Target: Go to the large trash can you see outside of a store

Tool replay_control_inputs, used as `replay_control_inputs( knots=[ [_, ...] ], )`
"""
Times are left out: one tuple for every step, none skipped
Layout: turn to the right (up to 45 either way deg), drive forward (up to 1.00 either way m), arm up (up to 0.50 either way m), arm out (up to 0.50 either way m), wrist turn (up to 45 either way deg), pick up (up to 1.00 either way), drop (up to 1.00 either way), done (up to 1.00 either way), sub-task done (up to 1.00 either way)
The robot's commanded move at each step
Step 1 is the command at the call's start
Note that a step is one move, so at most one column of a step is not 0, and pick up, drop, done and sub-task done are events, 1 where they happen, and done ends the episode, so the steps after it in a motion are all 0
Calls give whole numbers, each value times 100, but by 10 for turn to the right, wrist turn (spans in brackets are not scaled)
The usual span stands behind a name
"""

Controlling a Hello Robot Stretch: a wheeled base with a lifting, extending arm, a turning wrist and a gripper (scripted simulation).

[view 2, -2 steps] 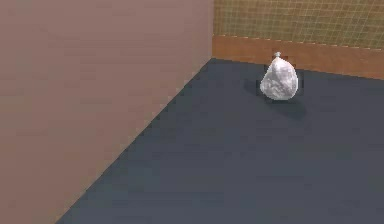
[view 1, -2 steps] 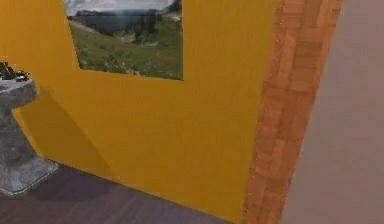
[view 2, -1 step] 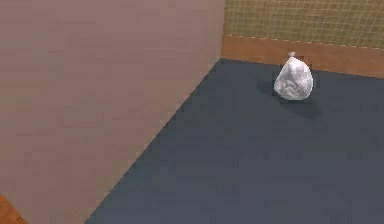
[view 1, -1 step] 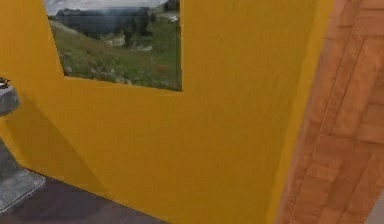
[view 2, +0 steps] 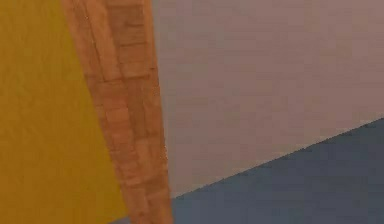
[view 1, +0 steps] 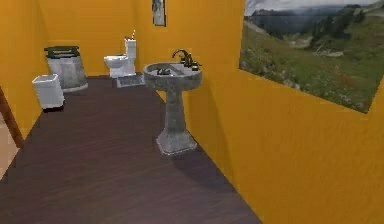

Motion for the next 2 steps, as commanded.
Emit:
replay_control_inputs(
  knots=[
    [-90, 0, 0, 0, 0, 0, 0, 0, 0],
    [0, 20, 0, 0, 0, 0, 0, 0, 0]
  ],
)
